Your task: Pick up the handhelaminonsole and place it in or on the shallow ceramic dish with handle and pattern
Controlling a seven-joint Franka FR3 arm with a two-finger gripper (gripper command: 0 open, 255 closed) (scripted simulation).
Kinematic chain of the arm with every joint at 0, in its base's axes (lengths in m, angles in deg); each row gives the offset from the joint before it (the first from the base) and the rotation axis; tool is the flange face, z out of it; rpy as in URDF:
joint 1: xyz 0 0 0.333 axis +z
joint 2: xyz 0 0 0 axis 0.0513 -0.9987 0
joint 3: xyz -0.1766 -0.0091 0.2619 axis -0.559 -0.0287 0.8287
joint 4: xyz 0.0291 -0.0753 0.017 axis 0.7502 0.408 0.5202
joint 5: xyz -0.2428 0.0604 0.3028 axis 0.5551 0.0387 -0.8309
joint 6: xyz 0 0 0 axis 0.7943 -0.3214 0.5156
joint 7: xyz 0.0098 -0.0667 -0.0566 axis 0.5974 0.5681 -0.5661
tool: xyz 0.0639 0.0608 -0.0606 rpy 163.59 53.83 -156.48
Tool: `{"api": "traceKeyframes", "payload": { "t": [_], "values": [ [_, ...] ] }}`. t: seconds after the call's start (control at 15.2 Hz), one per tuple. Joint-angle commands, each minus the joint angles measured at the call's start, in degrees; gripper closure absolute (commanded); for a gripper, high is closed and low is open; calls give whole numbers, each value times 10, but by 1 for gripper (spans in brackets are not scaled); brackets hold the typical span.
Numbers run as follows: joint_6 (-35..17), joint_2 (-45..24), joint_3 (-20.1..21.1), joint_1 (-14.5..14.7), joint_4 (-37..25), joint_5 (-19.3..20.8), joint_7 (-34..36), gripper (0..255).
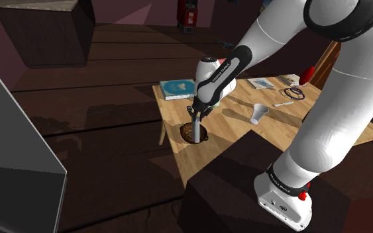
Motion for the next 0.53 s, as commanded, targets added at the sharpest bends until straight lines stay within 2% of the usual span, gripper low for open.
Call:
{"api": "traceKeyframes", "payload": {
  "t": [0.0,0.33,0.4,0.46],
  "values": [
    [-4,-3,0,1,0,1,2,255],
    [-4,-3,0,1,0,1,2,255],
    [-4,-3,0,1,0,1,2,0],
    [-4,-3,0,1,0,1,2,0]
  ]
}}
